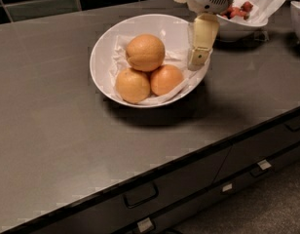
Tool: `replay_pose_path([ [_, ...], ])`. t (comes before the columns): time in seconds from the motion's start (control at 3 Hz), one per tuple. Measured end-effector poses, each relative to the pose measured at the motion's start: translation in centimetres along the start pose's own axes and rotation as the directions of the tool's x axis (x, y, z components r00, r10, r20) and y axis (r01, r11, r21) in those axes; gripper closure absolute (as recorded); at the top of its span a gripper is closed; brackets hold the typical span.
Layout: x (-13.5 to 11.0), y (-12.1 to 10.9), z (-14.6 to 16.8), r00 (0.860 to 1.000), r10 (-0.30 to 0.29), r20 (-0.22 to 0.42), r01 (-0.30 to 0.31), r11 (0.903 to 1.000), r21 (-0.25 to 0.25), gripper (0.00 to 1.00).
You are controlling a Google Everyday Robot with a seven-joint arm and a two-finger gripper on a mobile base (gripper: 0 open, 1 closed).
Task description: Pick orange from white bowl
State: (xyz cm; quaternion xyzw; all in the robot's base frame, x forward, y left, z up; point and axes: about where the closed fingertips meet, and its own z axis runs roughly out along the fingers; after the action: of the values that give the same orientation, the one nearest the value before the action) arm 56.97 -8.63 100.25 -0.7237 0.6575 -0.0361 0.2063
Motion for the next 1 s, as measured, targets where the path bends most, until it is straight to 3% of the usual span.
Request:
replay_pose_path([
  [0.33, -1.9, -0.6, 1.6, 0.999, -0.047, 0.027, 0.048, 0.9985, -0.026, 0.0],
  [0.67, -5.5, -1.5, 3.7, 0.989, -0.128, 0.077, 0.133, 0.9889, -0.066, 0.0],
  [1.0, -5.9, -1.6, 4.0, 0.988, -0.133, 0.085, 0.138, 0.9885, -0.062, 0.0],
])
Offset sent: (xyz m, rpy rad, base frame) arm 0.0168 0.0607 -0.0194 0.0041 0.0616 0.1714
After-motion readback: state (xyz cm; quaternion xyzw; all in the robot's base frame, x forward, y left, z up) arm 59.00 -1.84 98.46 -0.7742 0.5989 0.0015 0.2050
